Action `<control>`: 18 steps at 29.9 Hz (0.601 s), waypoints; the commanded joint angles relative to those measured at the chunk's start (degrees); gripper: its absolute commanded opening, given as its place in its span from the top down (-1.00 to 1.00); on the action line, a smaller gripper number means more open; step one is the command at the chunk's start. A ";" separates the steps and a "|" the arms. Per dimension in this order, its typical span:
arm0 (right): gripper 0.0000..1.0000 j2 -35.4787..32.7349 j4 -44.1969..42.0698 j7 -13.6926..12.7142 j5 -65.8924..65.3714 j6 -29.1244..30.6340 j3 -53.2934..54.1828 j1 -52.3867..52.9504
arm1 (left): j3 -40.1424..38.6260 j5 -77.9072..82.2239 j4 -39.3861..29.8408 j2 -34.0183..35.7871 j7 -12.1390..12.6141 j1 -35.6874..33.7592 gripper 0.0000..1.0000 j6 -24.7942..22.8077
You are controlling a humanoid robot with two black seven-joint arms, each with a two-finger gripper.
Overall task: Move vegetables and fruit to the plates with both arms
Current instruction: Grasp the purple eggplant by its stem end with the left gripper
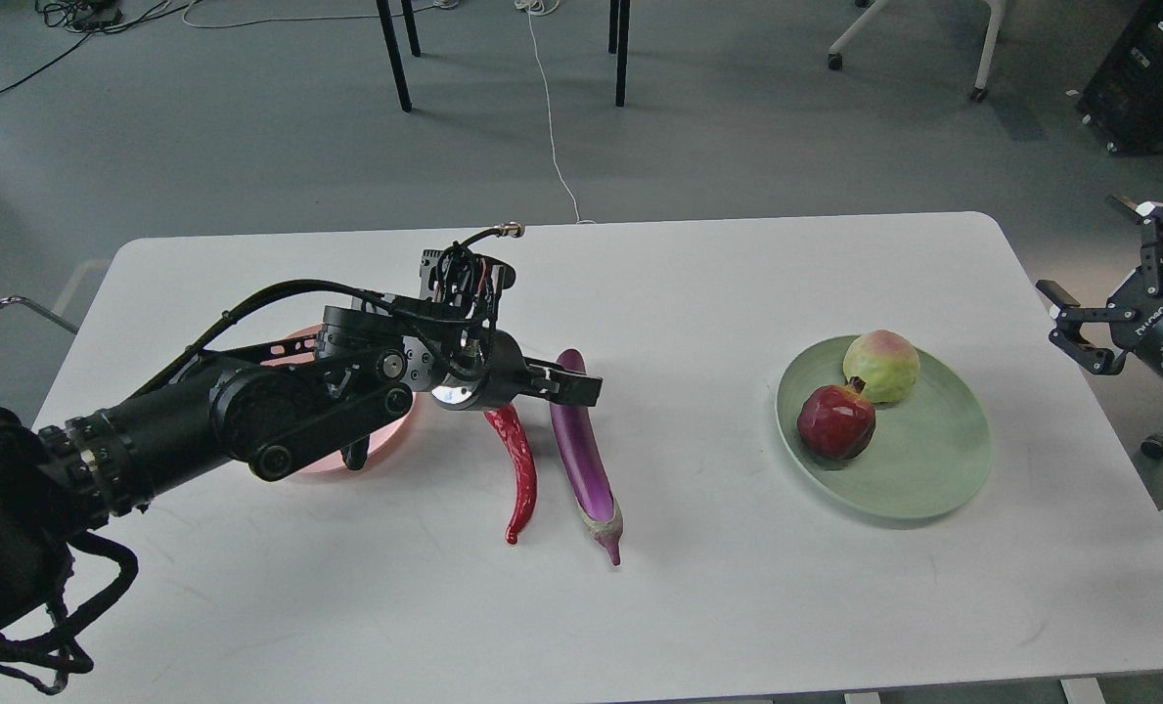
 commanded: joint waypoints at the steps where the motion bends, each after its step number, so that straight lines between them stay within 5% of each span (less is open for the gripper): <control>1: -0.97 -0.07 0.01 0.00 -0.09 -0.01 -0.01 -0.21 | 1.66 0.48 2.25 -1.21 0.01 -0.45 -0.97 0.00; 13: -0.97 -0.15 0.01 0.00 -0.27 -0.01 -0.01 -0.48 | 2.28 1.80 7.44 -6.57 -0.25 -0.45 -0.95 0.00; 18: -0.97 -0.15 0.01 0.00 -0.44 -0.01 -0.01 -0.65 | 2.28 1.71 7.88 -7.54 0.19 -0.19 -0.66 0.00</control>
